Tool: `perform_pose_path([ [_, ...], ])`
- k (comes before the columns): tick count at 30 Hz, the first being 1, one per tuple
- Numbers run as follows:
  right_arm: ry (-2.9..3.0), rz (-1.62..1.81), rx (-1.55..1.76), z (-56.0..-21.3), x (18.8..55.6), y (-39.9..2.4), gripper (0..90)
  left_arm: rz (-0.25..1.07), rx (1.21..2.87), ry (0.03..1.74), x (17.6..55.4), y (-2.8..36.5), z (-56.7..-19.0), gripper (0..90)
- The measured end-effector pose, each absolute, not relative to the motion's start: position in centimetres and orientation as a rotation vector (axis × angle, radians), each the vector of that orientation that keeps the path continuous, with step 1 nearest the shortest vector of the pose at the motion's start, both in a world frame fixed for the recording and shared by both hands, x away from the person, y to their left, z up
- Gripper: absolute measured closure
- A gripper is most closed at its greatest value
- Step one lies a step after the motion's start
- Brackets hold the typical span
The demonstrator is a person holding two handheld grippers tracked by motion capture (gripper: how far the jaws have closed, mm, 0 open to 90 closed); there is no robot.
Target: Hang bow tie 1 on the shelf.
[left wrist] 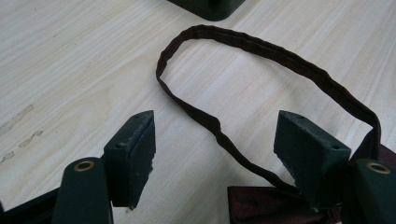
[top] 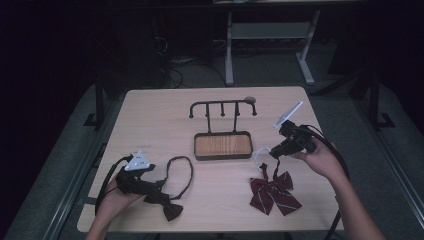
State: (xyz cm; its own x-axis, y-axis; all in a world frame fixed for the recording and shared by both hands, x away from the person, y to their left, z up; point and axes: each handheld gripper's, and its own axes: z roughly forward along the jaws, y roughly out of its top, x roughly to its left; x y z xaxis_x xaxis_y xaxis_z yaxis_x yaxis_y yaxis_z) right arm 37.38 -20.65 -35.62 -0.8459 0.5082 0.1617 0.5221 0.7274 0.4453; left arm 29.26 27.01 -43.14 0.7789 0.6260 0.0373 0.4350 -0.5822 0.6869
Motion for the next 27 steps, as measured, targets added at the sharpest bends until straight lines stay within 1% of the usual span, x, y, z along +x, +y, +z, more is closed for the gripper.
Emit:
perform_pose_path([
  [15,-2.942,-0.784,-0.793,-32.1,36.6,-19.8,83.9,0.360,2.283,0.787,29.3,27.1,-43.1,30.0],
  [27,-2.972,-0.797,-0.777,-30.0,36.7,-19.4,83.9,0.357,2.278,0.789,29.2,27.0,-43.1,30.0],
])
